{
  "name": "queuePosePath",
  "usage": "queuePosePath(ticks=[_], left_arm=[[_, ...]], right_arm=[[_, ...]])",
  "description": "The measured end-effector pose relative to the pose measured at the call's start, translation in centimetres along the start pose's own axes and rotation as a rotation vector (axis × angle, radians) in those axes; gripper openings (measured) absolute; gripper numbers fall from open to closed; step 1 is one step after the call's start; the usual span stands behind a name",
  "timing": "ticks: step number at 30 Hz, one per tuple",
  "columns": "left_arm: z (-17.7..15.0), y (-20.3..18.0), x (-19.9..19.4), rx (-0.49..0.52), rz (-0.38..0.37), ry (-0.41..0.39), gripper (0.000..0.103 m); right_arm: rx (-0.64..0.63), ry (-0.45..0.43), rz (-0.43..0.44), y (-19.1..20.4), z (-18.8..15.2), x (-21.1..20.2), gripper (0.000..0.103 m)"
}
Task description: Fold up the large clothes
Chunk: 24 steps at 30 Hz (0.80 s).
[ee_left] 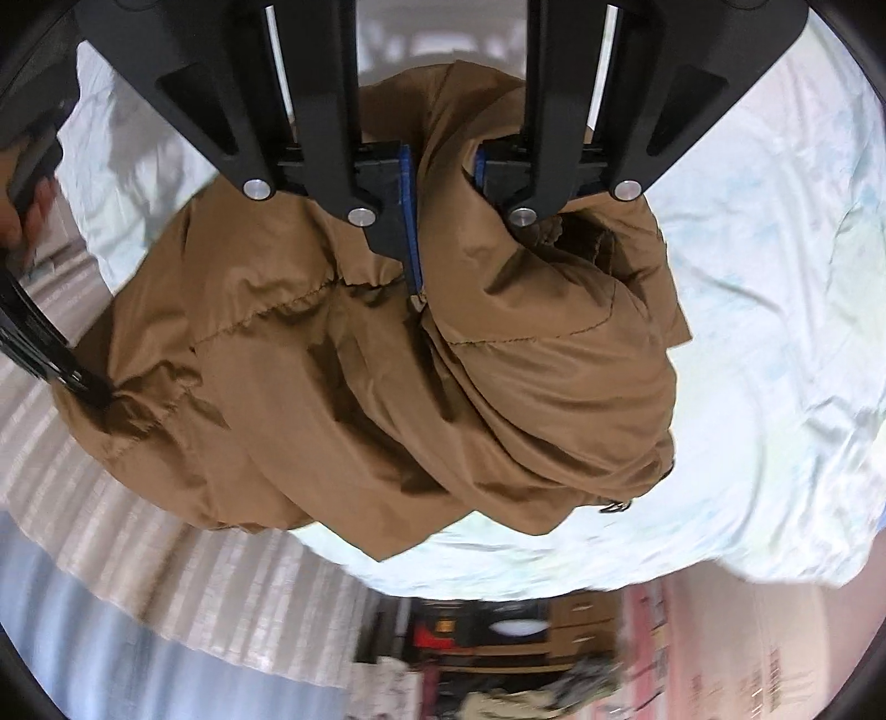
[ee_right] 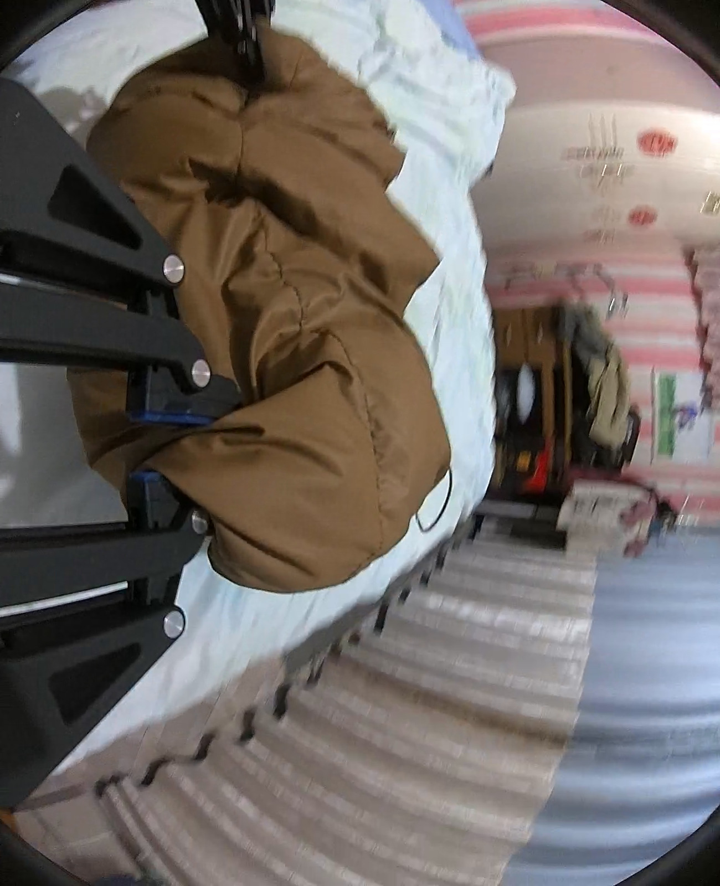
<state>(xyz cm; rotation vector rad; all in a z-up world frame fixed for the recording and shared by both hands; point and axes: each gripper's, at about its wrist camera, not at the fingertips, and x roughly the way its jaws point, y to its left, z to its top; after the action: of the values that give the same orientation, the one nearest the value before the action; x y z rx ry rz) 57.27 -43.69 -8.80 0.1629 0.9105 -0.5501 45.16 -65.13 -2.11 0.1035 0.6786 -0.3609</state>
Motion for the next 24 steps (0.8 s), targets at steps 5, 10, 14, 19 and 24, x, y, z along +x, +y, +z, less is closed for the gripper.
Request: queuePosePath(ticks=[5,10,14,19,24], left_arm=[[-2.3,-1.4,2.1,0.128,0.071,0.014,0.012],[-3.2,2.5,3.0,0.053,0.058,0.057,0.013],[-3.2,4.0,2.6,0.045,0.08,0.065,0.018],[-3.9,5.7,0.9,0.018,0.071,0.098,0.036],[-4.3,7.4,-1.2,-0.02,0.093,0.126,0.038]], right_arm=[[0.065,0.135,-0.061,-3.0,-2.1,4.6,0.012],[0.09,0.243,-0.099,-3.1,-3.7,8.7,0.012],[0.082,0.266,-0.132,-3.1,-3.7,8.9,0.026],[0.088,0.302,-0.125,-3.2,-3.0,7.3,0.065],[0.212,0.221,-0.107,-6.8,-1.7,4.6,0.08]])
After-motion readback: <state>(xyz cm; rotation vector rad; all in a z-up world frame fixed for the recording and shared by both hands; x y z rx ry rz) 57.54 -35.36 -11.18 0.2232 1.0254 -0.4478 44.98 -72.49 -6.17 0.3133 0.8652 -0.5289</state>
